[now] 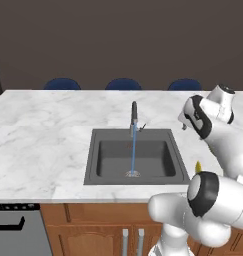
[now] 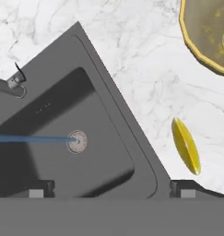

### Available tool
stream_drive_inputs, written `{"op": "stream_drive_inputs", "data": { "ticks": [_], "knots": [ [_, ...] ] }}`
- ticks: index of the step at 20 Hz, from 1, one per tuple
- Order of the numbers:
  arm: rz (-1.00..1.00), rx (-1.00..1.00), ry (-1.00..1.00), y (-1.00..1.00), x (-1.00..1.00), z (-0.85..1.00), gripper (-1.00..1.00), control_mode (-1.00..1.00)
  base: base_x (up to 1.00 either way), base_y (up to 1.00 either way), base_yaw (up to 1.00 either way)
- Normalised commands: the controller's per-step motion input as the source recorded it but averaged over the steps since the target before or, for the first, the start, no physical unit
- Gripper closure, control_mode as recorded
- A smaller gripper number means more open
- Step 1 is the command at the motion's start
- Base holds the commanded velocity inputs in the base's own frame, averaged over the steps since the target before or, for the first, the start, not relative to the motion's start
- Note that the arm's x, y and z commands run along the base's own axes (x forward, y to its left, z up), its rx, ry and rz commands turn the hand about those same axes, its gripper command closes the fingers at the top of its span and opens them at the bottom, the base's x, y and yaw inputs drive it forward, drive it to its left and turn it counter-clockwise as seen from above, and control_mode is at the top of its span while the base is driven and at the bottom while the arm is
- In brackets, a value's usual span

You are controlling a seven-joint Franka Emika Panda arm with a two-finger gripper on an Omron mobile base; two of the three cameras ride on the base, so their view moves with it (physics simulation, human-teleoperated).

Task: Turn on the sink faucet. Then move the lemon wedge from the counter to the sink. Turn off the sink. Move the vegetable from the sink to the pot next to the stove. Finally move the pot to the front left burner.

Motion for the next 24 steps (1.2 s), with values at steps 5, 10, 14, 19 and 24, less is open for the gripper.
{"op": "stream_drive_inputs", "data": {
  "ticks": [5,10,14,19,24],
  "knots": [
    [-0.02,-0.01,0.14,-0.34,-0.64,-0.69,-1.0,-1.0,0.0,0.0,0.0],
    [-0.02,0.0,0.11,-0.28,-0.28,-0.59,-1.0,-1.0,0.0,0.0,0.0],
    [0.0,-0.02,0.11,-0.2,-0.06,-0.41,-1.0,-1.0,0.0,0.0,0.0],
    [0.0,-0.04,0.11,-0.15,0.0,-0.23,-1.0,-1.0,0.0,0.0,0.0],
    [0.01,-0.04,0.09,-0.12,0.0,-0.26,-1.0,-1.0,0.0,0.0,0.0]
  ]
}}
